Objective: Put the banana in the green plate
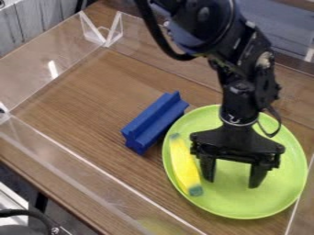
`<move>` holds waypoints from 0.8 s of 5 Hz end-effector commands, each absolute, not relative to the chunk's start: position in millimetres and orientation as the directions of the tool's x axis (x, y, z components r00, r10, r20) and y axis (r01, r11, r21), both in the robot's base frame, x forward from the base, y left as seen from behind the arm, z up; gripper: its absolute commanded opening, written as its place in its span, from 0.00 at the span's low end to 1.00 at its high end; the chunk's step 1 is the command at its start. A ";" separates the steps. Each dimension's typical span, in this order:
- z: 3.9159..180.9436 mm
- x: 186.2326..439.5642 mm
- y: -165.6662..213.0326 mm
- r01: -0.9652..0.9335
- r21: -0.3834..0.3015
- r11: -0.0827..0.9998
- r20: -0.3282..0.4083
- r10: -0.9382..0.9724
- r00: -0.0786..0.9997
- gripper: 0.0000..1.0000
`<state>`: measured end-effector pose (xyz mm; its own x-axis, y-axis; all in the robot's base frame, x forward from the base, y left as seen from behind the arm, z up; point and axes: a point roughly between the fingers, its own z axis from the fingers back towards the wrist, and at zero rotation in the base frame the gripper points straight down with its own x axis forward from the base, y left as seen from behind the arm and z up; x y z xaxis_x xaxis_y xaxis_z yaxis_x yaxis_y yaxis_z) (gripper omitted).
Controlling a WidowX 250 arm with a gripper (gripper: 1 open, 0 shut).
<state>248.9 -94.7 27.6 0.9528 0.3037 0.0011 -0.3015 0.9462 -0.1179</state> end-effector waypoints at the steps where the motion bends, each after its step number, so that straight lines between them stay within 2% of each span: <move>1: 45.2 257.3 -89.0 -0.287 -0.155 0.945 0.049 0.297 0.954 1.00; 2: 47.2 257.9 -81.2 -0.287 -0.161 0.944 0.051 0.298 0.953 1.00; 4: 53.5 227.9 -80.2 -0.300 -0.160 0.941 0.043 0.310 0.950 1.00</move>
<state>224.2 -78.4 44.0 0.9486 0.3165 0.0093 -0.3120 0.9395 -0.1417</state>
